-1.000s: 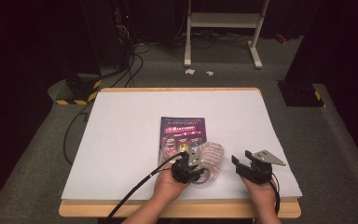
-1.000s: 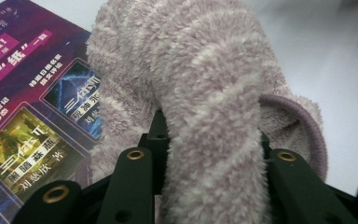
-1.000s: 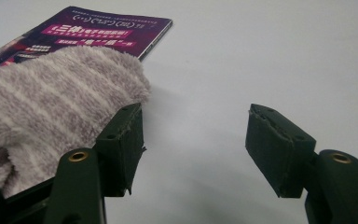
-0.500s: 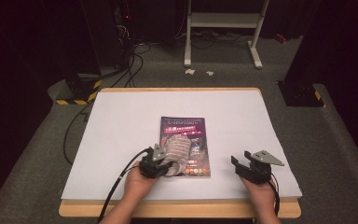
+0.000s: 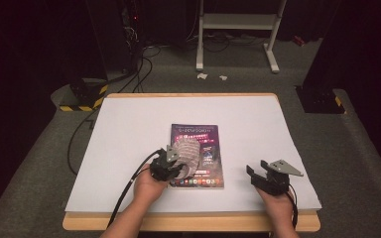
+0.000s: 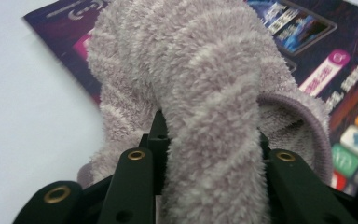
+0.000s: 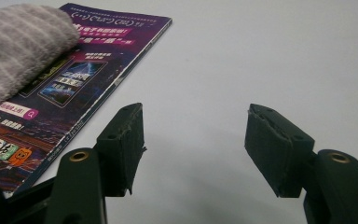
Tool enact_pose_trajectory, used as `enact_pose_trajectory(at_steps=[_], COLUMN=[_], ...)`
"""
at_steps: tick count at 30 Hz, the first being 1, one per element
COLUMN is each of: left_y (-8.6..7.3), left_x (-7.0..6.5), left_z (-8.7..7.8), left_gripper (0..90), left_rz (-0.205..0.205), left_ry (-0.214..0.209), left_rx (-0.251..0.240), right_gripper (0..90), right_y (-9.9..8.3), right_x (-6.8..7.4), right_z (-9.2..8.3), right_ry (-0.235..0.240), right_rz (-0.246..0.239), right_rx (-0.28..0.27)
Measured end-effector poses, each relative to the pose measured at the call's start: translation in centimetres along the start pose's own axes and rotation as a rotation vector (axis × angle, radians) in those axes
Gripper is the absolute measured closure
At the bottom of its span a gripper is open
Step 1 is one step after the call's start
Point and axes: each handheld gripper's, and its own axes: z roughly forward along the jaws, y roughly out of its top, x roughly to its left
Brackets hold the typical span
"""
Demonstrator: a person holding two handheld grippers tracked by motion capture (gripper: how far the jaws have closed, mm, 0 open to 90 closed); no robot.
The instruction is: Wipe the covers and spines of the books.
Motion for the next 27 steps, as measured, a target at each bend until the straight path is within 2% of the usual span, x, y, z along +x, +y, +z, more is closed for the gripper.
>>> enact_pose_trajectory(at_steps=[6,10,14,17,24,27], left_y=[2.8,4.0,4.6,4.0,0.8,-0.4], left_x=[-2.8,-4.7,-5.7,-4.9,-0.1,1.4], left_z=[2.4,3.3,3.7,3.4,1.1,0.2], left_gripper=[65.9,65.8,65.7,65.3,65.4,65.4], left_rz=[0.028,0.053,0.063,0.057,-0.014,-0.041], left_ry=[-0.074,-0.110,-0.117,-0.120,-0.046,-0.020], left_rx=[-0.023,-0.038,-0.044,-0.047,-0.033,-0.031], right_gripper=[37.5,37.6,37.6,37.7,37.8,37.8], right_y=[0.0,0.0,0.0,0.0,0.0,0.0], right_x=[-0.1,0.0,0.2,0.2,0.3,0.3], right_z=[0.0,-0.1,0.0,-0.1,0.0,0.0], right_ry=[-0.001,0.003,0.006,0.007,0.007,0.006], right_rz=[0.003,0.006,-0.005,-0.003,-0.014,-0.013], right_rx=[-0.005,-0.005,-0.003,-0.007,0.000,0.000])
